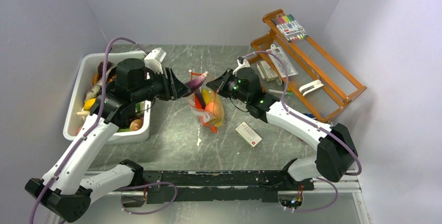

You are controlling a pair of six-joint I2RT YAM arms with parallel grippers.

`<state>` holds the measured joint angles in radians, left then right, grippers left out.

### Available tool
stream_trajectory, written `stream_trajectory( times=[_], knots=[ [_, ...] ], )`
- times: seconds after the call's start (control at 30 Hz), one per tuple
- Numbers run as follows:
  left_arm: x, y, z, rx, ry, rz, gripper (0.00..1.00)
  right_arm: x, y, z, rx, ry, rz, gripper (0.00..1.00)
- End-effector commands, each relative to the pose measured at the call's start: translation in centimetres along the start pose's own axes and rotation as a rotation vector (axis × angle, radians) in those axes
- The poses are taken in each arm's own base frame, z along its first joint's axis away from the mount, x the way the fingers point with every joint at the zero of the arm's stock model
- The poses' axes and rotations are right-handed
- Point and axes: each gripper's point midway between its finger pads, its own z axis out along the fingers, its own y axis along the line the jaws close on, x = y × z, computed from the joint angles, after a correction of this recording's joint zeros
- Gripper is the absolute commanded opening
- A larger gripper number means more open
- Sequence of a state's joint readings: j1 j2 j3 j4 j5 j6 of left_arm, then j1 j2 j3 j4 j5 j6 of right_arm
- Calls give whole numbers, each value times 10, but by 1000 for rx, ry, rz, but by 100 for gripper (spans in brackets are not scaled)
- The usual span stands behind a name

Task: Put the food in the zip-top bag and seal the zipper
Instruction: Place the fake vegetable in the zipper food storage bag.

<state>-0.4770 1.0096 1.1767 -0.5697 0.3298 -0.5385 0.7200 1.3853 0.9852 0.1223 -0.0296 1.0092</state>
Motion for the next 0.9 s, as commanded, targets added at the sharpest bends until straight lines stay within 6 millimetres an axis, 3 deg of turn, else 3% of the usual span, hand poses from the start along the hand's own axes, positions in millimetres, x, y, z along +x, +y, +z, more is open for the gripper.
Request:
stream_trajectory(
  times=[0.0, 0.37, 0.63, 0.87],
  knots=[
    [-15, 0, -8, -69, -60, -25, 30, -12, 17, -6, -49, -45, -5, 0],
    [-2, 13, -7, -137, -15, -89, 30, -10, 17, -4, -55, -36, 0, 0],
    [8, 2, 10, -78, 41, -116, 30, -7, 16, -4, -52, -24, -2, 0],
    [6, -12, -7, -31, 24, -106, 30, -12, 14, -4, -34, -47, -15, 0]
  ],
)
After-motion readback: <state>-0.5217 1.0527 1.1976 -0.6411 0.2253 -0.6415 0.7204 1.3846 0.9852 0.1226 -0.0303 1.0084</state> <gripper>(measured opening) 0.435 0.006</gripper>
